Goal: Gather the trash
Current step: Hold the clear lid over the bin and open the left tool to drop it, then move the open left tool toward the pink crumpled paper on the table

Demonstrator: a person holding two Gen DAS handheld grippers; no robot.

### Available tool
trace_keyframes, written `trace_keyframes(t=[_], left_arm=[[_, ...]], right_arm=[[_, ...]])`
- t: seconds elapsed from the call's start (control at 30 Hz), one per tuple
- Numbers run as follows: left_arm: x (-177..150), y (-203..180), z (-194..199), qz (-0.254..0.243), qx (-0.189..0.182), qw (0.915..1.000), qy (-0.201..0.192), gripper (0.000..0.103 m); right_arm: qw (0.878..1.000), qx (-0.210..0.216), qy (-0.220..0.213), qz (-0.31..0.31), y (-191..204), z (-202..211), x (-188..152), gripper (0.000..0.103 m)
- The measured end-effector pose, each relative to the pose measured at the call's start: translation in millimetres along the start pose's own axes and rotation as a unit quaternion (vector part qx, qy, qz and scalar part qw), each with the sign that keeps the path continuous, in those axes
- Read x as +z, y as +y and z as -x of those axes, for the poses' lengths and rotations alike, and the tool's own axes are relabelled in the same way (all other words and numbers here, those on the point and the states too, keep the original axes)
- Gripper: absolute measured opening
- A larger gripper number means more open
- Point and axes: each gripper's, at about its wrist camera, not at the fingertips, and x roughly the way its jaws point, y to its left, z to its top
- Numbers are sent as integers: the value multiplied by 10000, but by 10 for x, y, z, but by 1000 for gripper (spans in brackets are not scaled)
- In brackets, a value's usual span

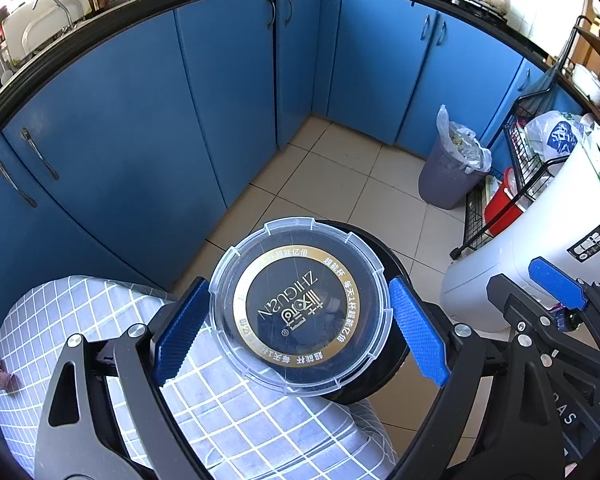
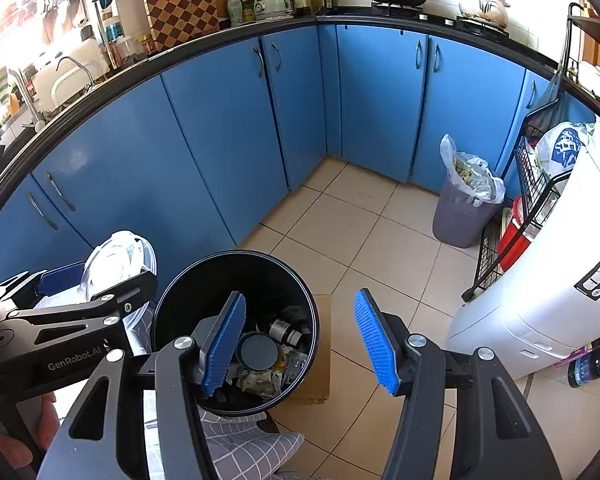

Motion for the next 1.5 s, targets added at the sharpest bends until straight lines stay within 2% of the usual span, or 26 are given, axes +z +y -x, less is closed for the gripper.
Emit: trace_keyframes(t=[0.17, 0.53, 0.87, 1.0, 1.13, 1.3, 1.5], left_arm=[[-21, 7, 41, 75, 58, 10000, -14, 98], [-73, 11, 85, 132, 109, 9999, 14, 98], [-135, 174, 156, 237, 192, 9995, 14, 98], [-164, 308, 190, 351, 250, 9991, 19, 98], [-207, 458, 231, 447, 315, 9985, 22, 98], [-269, 619, 278, 592, 363, 9976, 53, 99], [-391, 833, 381, 781, 554, 9954, 12, 99]], right_arm=[[10000, 3, -6, -2, 5, 23, -8, 56], [10000, 13, -11, 3, 41, 54, -46, 56], [9999, 93, 1, 58, 207, 78, -51, 56], [9999, 96, -21, 107, 304, 99, -58, 65], [9998, 106, -28, 141, 417, 106, -69, 67], [9997, 198, -72, 126, 536, 118, -93, 87], [9995, 240, -71, 181, 688, 138, -124, 88]])
